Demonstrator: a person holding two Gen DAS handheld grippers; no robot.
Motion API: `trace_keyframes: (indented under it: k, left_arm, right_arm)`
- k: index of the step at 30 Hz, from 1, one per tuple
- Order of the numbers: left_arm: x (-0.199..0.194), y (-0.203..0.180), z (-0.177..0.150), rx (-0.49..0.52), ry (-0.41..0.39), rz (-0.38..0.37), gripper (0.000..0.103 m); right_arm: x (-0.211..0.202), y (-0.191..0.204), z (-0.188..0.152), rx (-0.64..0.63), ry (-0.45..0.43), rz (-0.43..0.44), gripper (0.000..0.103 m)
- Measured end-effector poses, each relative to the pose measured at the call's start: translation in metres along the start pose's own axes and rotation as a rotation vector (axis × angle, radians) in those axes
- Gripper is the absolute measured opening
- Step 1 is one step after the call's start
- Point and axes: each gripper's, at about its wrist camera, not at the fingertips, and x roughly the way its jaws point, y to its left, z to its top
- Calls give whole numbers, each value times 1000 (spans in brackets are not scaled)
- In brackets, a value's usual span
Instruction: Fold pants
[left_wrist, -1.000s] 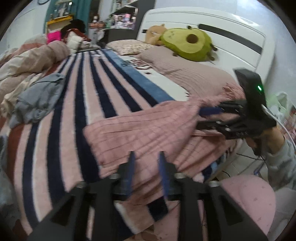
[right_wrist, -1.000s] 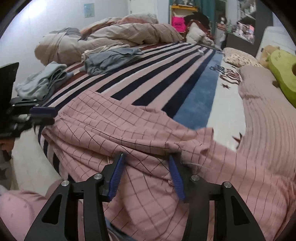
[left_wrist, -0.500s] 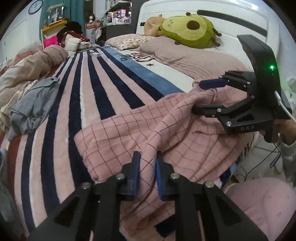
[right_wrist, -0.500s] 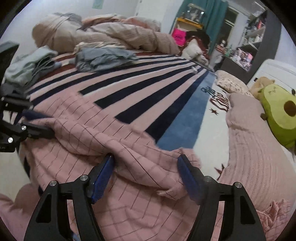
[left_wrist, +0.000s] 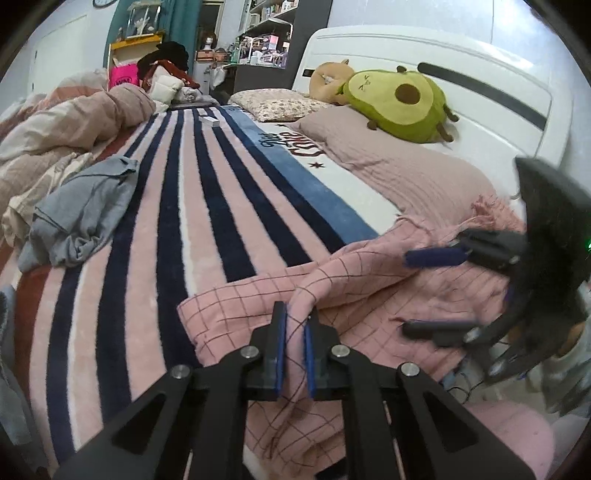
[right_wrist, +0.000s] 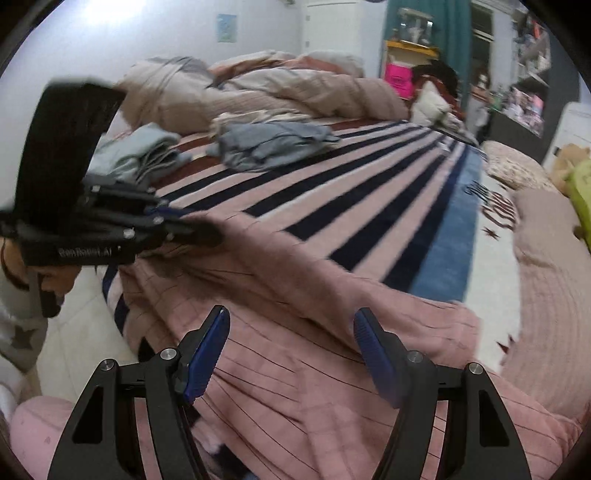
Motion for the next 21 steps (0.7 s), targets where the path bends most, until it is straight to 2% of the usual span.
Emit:
trace_keyframes:
  k: [3,5,9,16,21]
  left_arm:
    - [-3,2,0,-33,2,-72,6]
    - [-4,4,-1,-53,6,-111,6]
    - [-5,6,-4,-93,8,-196,6]
    - [-15,6,-5,-95,-15,-208,6]
    - [-20,0,-7,-80,-21,-210,6]
  right_arm:
    - [17,10,4,-34,-7,-78,67]
    - [26,15,8,-75,-29,-160,67]
    - [38,13,19,-48,-71,-208,67]
    - [29,-5,22,15,-104,-432,66]
    - [14,-22,13,54,-96,-523,63]
